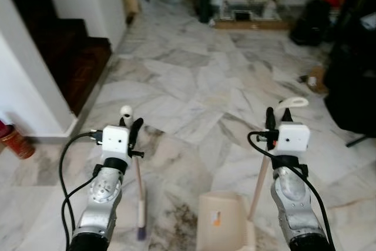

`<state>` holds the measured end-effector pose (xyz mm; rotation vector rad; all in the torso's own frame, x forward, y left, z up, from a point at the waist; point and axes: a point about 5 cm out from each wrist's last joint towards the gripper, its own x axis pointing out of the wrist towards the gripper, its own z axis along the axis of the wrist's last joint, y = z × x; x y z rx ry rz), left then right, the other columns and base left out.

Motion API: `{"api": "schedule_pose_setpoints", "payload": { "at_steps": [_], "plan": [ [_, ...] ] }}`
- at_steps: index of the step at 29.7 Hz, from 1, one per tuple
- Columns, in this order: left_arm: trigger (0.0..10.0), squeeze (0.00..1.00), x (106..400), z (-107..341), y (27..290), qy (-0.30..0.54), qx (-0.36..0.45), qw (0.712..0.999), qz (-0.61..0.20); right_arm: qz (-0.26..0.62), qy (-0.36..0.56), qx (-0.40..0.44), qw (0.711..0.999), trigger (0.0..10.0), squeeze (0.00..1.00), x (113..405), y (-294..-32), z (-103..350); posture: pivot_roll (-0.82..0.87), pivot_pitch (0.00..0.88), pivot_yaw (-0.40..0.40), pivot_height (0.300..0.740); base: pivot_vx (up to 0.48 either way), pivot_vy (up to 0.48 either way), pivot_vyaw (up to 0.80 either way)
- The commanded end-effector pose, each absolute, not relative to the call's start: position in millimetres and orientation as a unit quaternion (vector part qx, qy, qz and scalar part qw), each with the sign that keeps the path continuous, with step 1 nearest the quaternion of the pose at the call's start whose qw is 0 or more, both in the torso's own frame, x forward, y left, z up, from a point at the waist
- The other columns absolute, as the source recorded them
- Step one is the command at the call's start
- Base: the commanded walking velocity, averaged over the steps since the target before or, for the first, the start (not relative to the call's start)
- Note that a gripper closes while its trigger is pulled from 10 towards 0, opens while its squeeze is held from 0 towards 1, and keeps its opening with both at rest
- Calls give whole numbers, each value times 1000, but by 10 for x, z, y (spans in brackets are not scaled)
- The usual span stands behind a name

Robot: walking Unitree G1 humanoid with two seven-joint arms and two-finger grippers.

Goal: Sweep floor

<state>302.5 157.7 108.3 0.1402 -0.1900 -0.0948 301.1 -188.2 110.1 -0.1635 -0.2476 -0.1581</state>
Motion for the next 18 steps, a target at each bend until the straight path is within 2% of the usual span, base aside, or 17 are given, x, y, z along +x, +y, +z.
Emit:
{"api": "schedule_pose_setpoints", "payload": {
  "at_steps": [1,18],
  "plan": [
    [10000,0,3027,1155,1672,-108,83,990,-30,-65,-156,-83,982,10000,0,3055,-1798,1250,-42,0,17,740,259,0,0],
    [10000,0,3040,1168,1699,-108,86,990,-22,-57,-156,-74,983,10000,0,3073,-1736,1257,-39,0,21,740,310,0,0]
  ]
}}
